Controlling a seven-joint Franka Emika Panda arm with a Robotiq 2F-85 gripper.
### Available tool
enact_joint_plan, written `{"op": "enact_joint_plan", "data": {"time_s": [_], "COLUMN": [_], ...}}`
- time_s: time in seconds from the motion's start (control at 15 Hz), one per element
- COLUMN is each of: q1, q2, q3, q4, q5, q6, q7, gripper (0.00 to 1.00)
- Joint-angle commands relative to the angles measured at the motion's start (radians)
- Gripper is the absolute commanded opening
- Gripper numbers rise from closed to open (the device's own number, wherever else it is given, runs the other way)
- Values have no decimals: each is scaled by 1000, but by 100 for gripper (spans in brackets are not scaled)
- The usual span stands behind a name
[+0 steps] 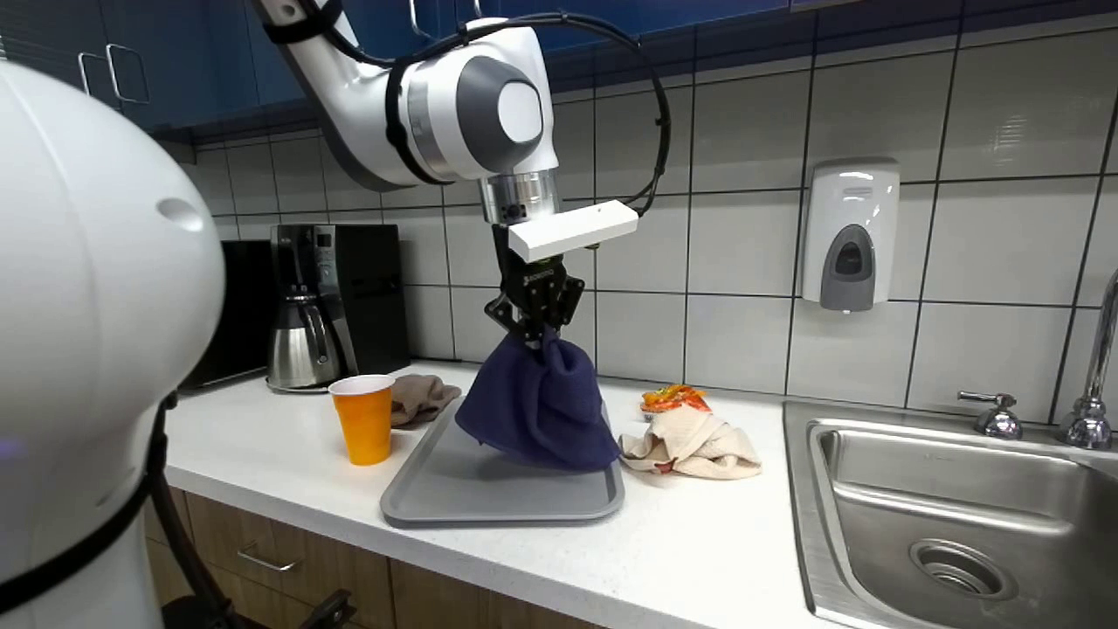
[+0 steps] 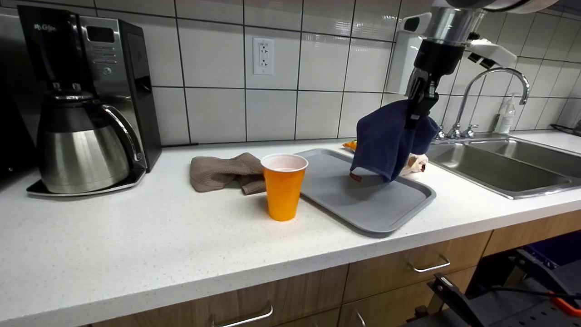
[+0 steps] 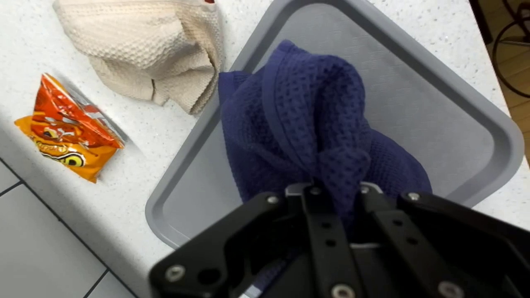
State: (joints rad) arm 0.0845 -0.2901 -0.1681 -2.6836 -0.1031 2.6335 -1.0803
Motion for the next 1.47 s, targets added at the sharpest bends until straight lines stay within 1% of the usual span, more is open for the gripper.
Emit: {"op": "enact_joint_plan", "data": {"time_s": [0.0,0.53,0.8,1.4], "q1": [13,16,19,-12], "q2": [-27,52,121,291], "q3": [9,7,4,47], "q4": [3,40,71,171], "q5": [24,45,106,217], "q6": [-57,-100,-85,-77], "q7": [-59,-78,-110,-169], "gripper": [2,2,2,2]}}
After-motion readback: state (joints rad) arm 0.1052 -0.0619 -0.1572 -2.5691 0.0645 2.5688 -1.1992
